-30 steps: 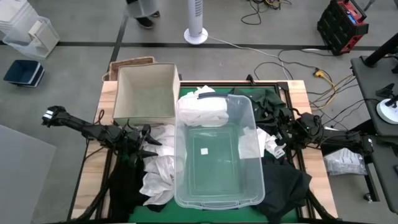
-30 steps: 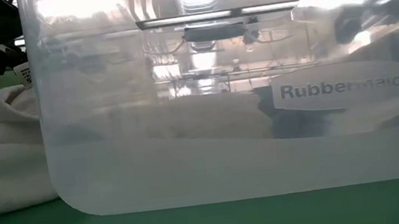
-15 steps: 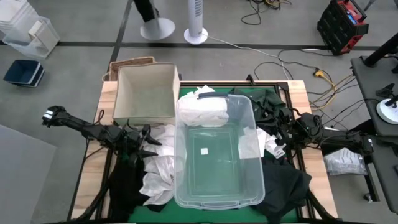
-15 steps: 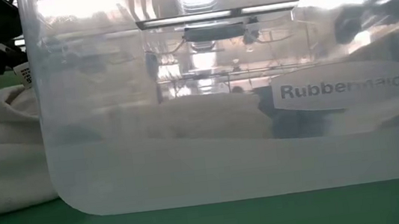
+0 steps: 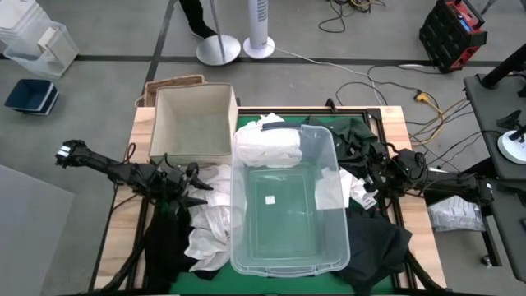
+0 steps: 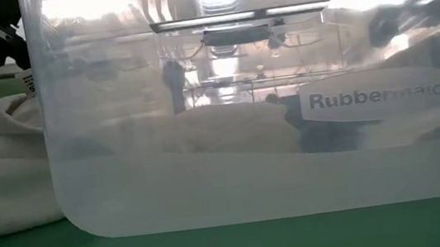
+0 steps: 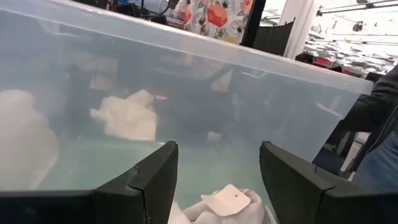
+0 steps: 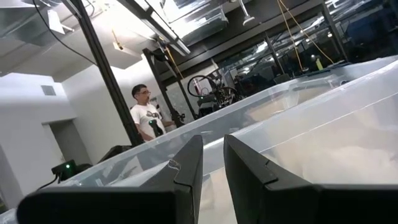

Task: Sort clothes
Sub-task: Put the white shirt into the white laundry organizer

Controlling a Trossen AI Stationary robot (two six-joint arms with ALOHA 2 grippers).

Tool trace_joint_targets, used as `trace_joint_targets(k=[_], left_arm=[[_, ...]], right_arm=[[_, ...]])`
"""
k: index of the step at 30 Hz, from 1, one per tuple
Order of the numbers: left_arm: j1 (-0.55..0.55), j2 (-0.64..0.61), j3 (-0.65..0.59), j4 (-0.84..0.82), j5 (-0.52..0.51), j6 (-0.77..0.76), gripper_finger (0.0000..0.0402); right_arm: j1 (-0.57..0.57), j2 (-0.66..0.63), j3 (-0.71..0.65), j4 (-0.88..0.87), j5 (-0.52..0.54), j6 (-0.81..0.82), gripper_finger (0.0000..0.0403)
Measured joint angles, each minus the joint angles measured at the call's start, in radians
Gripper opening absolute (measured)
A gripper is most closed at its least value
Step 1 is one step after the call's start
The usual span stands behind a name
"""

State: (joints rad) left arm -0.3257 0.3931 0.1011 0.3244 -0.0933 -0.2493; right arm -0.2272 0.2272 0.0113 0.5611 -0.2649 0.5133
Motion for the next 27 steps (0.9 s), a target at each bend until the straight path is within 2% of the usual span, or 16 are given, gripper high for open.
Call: trace_joint_targets(k=[5, 14, 21, 25, 27], left_arm=[[0.000, 0.000, 0.004, 0.006, 0.001, -0.041, 0.0204], [0.000, -0.002, 0.004, 0.070, 0.001, -0.102, 0.0204], [0.000, -0.002, 0.003, 0.242, 0.000, -0.111, 0.0204], [0.000, -0.002, 0.004, 0.341, -0.008, -0.111, 0.0204], [0.000, 0.000, 0.004, 0.404, -0.051, -0.115, 0.0204]], right_arm=[[0.000, 0.000, 0.000, 0.027, 0.003, 0.010, 0.0057], [0.000, 0.000, 0.000, 0.220, 0.015, -0.075, 0.0057], [0.000, 0.005, 0.027, 0.251, 0.247, 0.082, 0.0057], [0.000, 0.005, 0.074, 0.251, 0.274, 0.038, 0.0057], [0.000, 0.005, 0.107, 0.250, 0.274, 0.007, 0.0057]])
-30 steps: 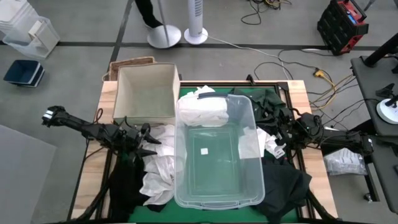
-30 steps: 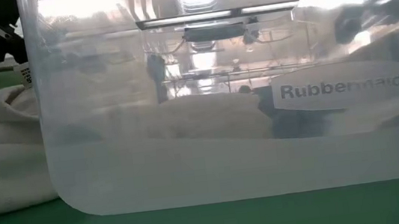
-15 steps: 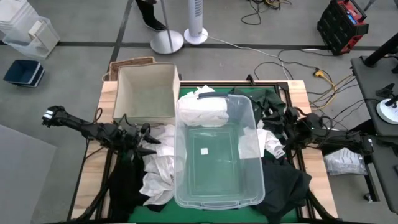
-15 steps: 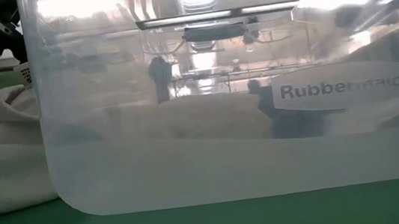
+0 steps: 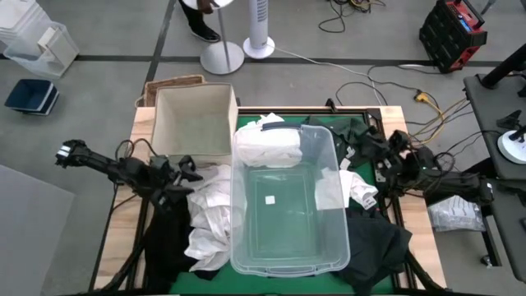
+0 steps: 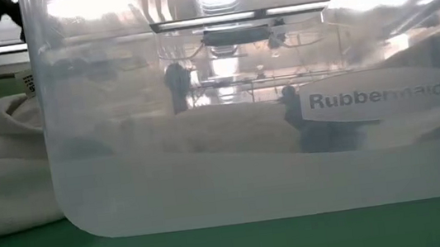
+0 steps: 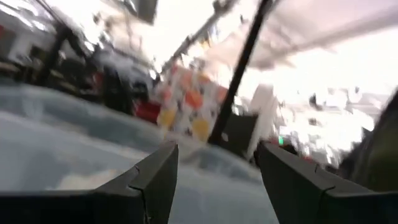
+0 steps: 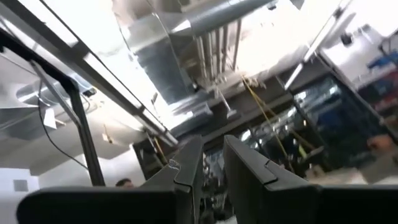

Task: Sort clothes
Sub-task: Put the white shirt into the white laundry organizer

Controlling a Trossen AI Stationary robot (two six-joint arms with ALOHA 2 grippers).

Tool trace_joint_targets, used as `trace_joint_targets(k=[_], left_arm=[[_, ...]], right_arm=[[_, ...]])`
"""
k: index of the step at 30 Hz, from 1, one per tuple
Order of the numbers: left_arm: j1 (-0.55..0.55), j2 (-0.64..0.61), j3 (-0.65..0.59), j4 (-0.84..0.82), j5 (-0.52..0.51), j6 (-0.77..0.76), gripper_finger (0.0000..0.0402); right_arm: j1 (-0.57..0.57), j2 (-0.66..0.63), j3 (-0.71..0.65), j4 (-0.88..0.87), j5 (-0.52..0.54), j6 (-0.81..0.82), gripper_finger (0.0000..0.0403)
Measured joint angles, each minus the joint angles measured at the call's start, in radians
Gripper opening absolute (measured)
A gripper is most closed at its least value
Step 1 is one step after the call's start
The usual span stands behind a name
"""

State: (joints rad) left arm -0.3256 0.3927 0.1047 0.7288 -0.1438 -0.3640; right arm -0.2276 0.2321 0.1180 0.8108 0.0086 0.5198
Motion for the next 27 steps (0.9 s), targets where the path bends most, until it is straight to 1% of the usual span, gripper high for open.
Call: trace_joint_targets(k=[3, 5, 9, 13, 16, 19, 21, 24, 27], left_arm=[[0.000, -0.003, 0.000, 0.043, -0.025, 0.007, 0.0204], [0.000, -0.003, 0.000, 0.060, -0.025, 0.006, 0.0204], [0.000, -0.002, 0.000, 0.131, -0.026, -0.019, 0.0204], [0.000, -0.002, 0.000, 0.244, -0.040, -0.045, 0.0204], [0.000, 0.001, 0.000, 0.306, -0.125, -0.044, 0.0204], [0.000, 0.005, 0.000, 0.330, -0.214, -0.047, 0.0204], [0.000, 0.011, 0.016, 0.314, -0.241, -0.044, 0.0204], [0.000, 0.033, 0.089, 0.234, -0.240, -0.005, 0.0204], [0.000, 0.067, 0.217, 0.030, -0.241, 0.025, 0.0204]], right_arm=[[0.000, 0.004, 0.068, -0.024, 0.000, -0.036, 0.0057], [0.000, 0.006, 0.126, -0.087, 0.000, -0.052, 0.0057], [0.000, 0.025, 0.280, -0.334, 0.000, -0.061, 0.0057], [0.000, 0.073, 0.446, -0.574, 0.000, -0.062, 0.0057], [0.000, 0.124, 0.551, -0.676, 0.000, -0.090, 0.0057], [0.000, 0.177, 0.642, -0.727, 0.000, -0.126, 0.0057], [0.000, 0.212, 0.692, -0.738, 0.000, -0.139, 0.0057], [0.000, 0.259, 0.761, -0.772, 0.000, -0.146, 0.0057], [0.000, 0.301, 0.824, -0.825, 0.000, -0.188, 0.0057]])
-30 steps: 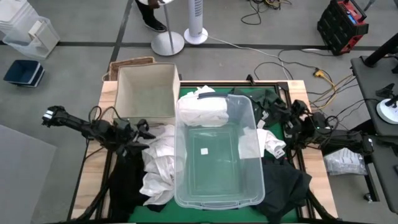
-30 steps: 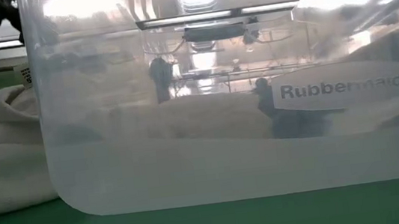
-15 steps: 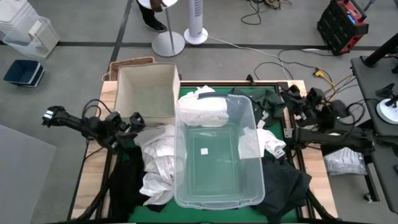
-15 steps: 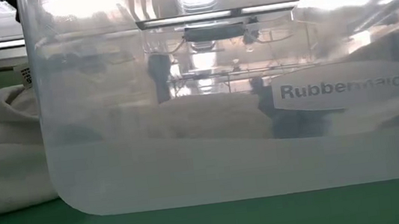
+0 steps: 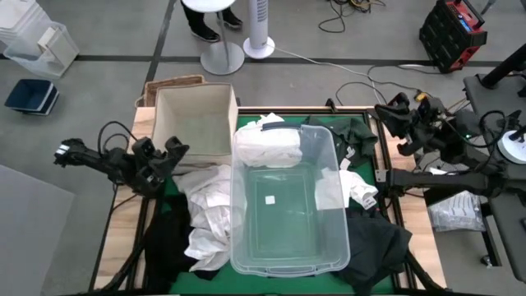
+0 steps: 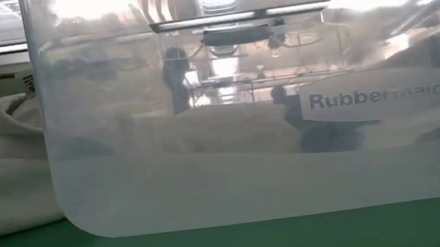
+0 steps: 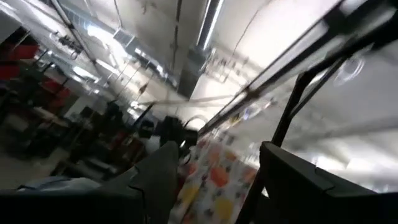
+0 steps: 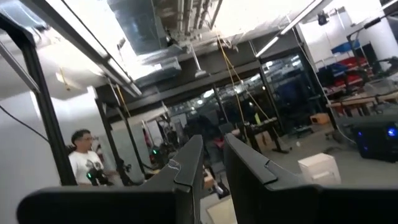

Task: Sort clothes
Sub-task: Put the white shirt into the white laundry organizer

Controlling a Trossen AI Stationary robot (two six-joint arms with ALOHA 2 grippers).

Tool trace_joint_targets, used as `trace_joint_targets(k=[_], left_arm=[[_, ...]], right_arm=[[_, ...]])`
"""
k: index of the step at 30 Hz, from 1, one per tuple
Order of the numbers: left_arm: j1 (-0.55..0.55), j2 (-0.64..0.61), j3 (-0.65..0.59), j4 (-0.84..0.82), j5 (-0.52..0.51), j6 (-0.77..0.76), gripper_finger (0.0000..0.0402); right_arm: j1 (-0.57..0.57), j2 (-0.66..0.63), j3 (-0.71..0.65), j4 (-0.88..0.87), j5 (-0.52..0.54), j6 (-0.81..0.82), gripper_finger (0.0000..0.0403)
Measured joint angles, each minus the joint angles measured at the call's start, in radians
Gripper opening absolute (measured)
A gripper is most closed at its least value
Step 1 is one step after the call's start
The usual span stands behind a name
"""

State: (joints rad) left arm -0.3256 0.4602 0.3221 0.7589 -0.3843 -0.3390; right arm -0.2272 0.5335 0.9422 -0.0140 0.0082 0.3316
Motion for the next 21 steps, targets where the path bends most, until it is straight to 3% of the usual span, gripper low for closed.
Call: trace_joint_targets(k=[8, 16, 21], left_arm=[[-0.001, 0.115, 0.452, -0.845, -0.037, -0.034, 0.0204], [-0.001, 0.255, 0.833, -1.562, -0.014, -0.243, 0.0204], [-0.002, 0.351, 0.980, -1.839, 0.102, -0.314, 0.0204]], right_arm=[[0.000, 0.086, 0.132, -0.074, 0.000, -0.056, 0.0057], [0.000, 0.125, 0.247, -0.137, 0.000, -0.056, 0.0057], [0.000, 0.128, 0.272, -0.139, 0.000, -0.056, 0.0057]])
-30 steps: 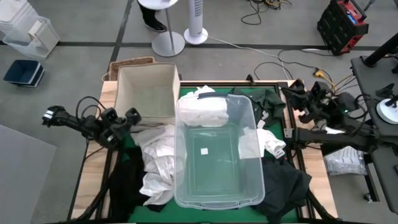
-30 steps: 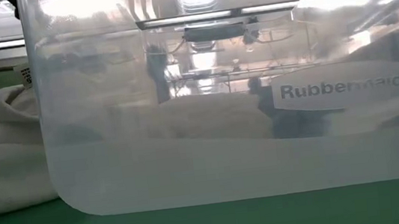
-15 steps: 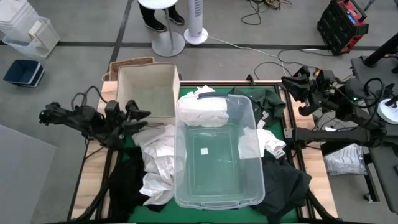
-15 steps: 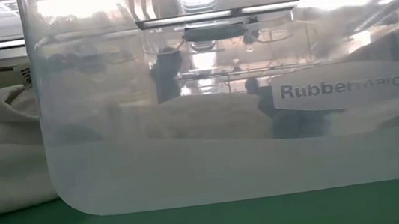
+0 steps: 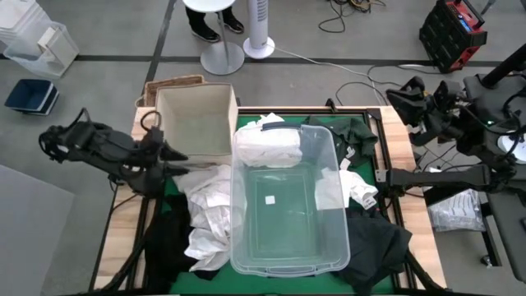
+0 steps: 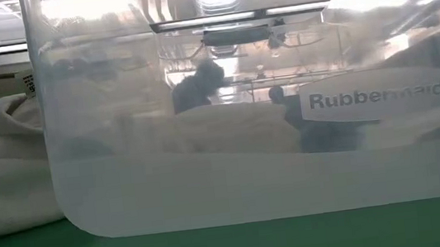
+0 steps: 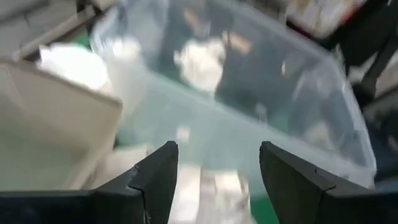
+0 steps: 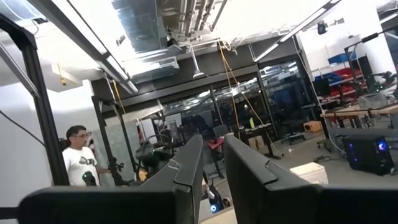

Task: Sort clothes
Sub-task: Put the white shirt into the white laundry organizer

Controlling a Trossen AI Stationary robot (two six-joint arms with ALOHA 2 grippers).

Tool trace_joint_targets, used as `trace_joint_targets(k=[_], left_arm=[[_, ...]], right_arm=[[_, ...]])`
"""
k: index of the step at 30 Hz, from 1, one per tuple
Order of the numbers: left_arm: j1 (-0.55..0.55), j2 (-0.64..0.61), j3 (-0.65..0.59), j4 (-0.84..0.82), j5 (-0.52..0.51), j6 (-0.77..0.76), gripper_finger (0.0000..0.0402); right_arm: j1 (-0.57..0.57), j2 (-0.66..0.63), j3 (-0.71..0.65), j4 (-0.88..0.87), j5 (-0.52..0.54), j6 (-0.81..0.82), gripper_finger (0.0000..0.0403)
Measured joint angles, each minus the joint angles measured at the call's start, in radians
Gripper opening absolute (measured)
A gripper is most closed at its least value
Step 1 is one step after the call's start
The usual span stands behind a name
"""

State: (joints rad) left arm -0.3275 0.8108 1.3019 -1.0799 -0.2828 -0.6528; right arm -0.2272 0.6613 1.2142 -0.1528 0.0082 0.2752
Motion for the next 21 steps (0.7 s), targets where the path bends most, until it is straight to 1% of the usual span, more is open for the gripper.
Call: trace_joint_targets(k=[3, 6, 12, 21], left_arm=[[-0.001, 0.039, 0.042, -0.097, 0.059, -0.015, 0.0204], [-0.004, 0.064, 0.045, -0.155, 0.105, -0.060, 0.0204], [-0.006, 0.079, -0.001, -0.180, 0.172, -0.121, 0.0204], [-0.006, 0.093, -0.022, -0.226, 0.179, -0.150, 0.0204]], right_arm=[[0.000, 0.000, 0.008, 0.000, 0.000, 0.000, 0.0057], [0.000, 0.000, 0.010, 0.001, 0.000, 0.000, 0.0057], [0.000, 0.001, 0.010, 0.000, 0.000, 0.001, 0.0057], [0.000, 0.001, 0.010, 0.001, 0.000, 0.004, 0.0057]])
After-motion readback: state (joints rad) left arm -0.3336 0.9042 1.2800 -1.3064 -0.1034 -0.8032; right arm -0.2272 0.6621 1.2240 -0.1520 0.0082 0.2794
